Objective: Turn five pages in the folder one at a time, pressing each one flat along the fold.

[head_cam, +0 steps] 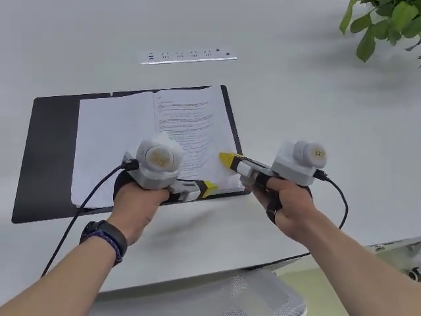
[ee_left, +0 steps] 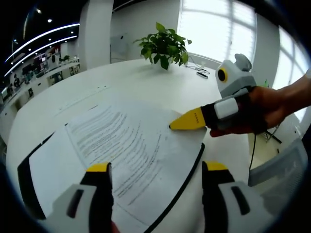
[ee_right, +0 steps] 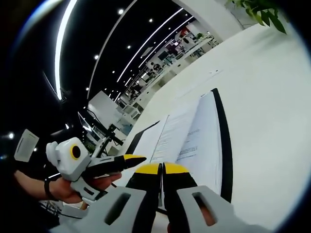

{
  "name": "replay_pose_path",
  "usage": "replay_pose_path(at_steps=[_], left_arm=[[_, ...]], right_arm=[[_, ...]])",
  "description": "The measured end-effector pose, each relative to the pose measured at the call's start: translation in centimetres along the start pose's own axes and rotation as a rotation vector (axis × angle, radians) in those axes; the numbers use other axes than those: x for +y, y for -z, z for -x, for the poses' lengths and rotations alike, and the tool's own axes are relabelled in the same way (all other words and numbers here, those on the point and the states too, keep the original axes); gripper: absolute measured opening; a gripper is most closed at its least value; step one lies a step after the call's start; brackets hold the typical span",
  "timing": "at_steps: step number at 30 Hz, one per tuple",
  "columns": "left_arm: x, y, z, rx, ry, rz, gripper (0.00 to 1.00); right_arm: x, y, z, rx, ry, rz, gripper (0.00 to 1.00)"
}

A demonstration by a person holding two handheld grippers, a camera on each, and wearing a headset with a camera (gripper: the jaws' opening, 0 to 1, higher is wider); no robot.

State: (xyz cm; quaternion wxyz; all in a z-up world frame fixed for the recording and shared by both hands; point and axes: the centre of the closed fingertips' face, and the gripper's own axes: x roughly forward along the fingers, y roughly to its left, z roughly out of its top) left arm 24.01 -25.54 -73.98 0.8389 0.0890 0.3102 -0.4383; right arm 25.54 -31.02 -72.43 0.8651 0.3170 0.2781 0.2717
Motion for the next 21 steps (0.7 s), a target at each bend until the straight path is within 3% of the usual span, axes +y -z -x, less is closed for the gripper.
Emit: replay_pose_path(at_steps=[5, 21], left_arm=[[1.2, 0.5, 1.6, -0.014, -0.027, 0.021, 0.77], [5.0, -0.5, 7.4, -0.098, -0.103, 0.056, 0.8]], right_arm=[[1.0, -0.3, -0.2, -0.016, -0.004, 0.003, 0.0], [4.4, -0.3, -1.9, -0.01, -0.032, 0.042, 0.0]])
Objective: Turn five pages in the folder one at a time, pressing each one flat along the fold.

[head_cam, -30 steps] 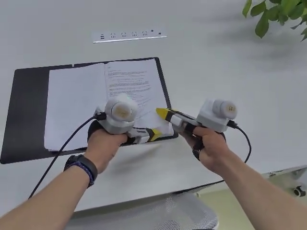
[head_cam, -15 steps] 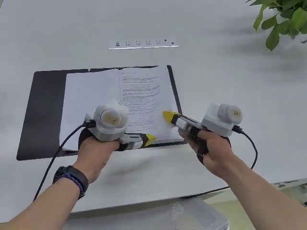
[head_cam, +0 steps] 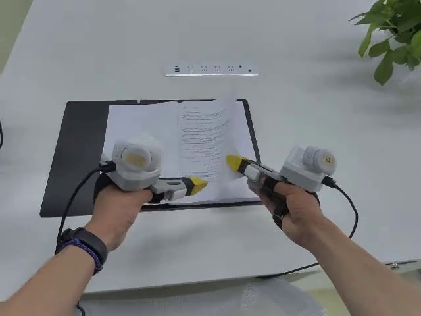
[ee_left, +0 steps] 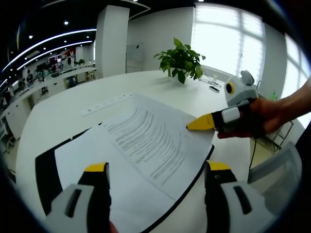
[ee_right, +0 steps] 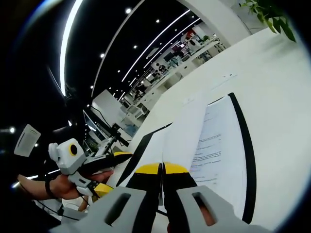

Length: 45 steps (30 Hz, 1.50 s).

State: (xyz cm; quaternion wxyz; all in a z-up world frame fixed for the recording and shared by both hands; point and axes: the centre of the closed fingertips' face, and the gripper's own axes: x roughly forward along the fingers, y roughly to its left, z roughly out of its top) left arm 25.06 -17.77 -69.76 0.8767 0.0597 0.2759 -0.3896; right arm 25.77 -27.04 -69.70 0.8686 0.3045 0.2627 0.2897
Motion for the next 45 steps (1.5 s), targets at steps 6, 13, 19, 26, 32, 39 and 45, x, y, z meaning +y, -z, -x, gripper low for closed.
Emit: replay_pose_path(at_steps=[6, 13, 19, 26, 32, 39, 45], left_arm=[[1.1, 0.0, 2.3, -0.015, -0.027, 0.017, 0.81], [3.0, 0.2, 4.9, -0.033, -0.07, 0.041, 0.81], [4.2, 0.6, 6.8, -0.043, -0.097, 0.054, 0.81], [5.3, 1.0, 8.7, -0.055, -0.119, 0.059, 0.81], [6.5, 1.5, 10.4, -0.067, -0.144, 0.071, 0.81], [7.5, 2.8, 12.2, -0.072, -0.168, 0.091, 0.81], [8.2, 3.6, 13.7, -0.08, -0.183, 0.098, 0.81]], right_arm=[[1.4, 0.0, -1.2, 0.001, -0.022, 0.017, 0.0], [3.6, 0.7, -2.8, 0.026, -0.053, 0.033, 0.0], [5.2, 1.5, -4.1, 0.043, -0.078, 0.042, 0.0], [6.7, 1.9, -5.3, 0.043, -0.1, 0.036, 0.0], [8.1, 2.3, -6.2, 0.055, -0.117, 0.047, 0.0], [9.6, 3.2, -7.3, 0.066, -0.134, 0.046, 0.0], [11.1, 4.3, -8.6, 0.092, -0.153, 0.057, 0.0]])
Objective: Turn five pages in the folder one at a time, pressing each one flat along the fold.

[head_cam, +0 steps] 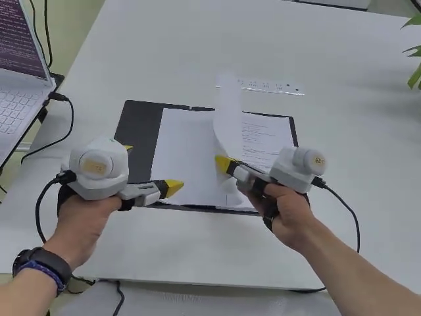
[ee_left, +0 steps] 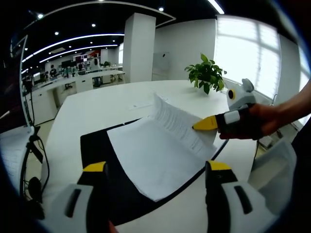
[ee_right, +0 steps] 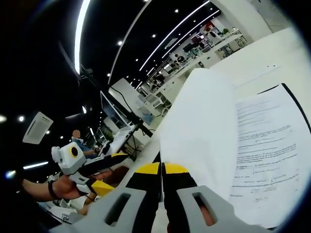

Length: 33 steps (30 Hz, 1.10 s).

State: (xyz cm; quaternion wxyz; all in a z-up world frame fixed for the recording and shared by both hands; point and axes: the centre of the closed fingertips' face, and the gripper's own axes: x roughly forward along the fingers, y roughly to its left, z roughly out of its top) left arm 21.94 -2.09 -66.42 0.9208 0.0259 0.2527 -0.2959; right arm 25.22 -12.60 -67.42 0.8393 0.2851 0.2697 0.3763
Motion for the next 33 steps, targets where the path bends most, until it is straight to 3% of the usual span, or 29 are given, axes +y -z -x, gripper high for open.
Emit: replay_pose_path(at_steps=[8, 16, 23, 33], left_arm=[[1.5, 1.1, 1.3, -0.003, -0.017, 0.026, 0.81], [2.3, 1.8, 2.6, -0.013, -0.028, 0.038, 0.82], [3.3, 2.8, 3.2, -0.012, -0.043, 0.071, 0.82], [3.6, 3.9, 3.8, -0.01, -0.046, 0.1, 0.81]], right_arm=[[1.7, 1.3, -2.1, 0.033, -0.025, 0.004, 0.0], [2.7, 2.9, -3.9, 0.065, -0.035, -0.003, 0.0], [2.4, 4.3, -5.2, 0.08, -0.023, -0.026, 0.0], [1.8, 6.0, -6.9, 0.094, 0.003, -0.072, 0.0]])
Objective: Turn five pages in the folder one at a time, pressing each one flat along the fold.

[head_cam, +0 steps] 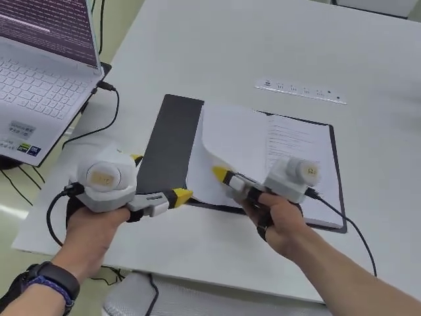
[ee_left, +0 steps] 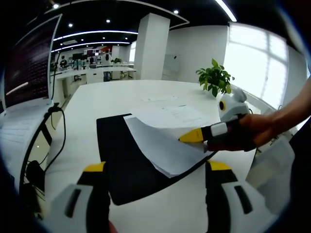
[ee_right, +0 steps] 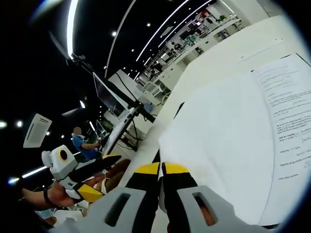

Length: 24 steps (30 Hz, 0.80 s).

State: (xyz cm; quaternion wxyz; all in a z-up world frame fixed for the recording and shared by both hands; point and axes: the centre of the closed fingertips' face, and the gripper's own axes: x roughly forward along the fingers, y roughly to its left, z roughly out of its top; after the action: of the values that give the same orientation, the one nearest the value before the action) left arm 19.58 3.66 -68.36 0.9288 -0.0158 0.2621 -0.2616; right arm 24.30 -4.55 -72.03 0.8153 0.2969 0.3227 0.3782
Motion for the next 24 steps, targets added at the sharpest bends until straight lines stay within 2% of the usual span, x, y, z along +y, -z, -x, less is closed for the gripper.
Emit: replay_pose_path(at_steps=[13, 24], left_arm=[[0.8, 0.7, 0.7, 0.013, -0.015, 0.015, 0.82], [1.2, 0.5, 0.7, 0.02, -0.021, 0.013, 0.82]], right_arm=[[-1.2, 1.3, -2.0, 0.019, 0.015, -0.037, 0.0], [-2.2, 2.2, -3.2, 0.028, 0.028, -0.085, 0.0]])
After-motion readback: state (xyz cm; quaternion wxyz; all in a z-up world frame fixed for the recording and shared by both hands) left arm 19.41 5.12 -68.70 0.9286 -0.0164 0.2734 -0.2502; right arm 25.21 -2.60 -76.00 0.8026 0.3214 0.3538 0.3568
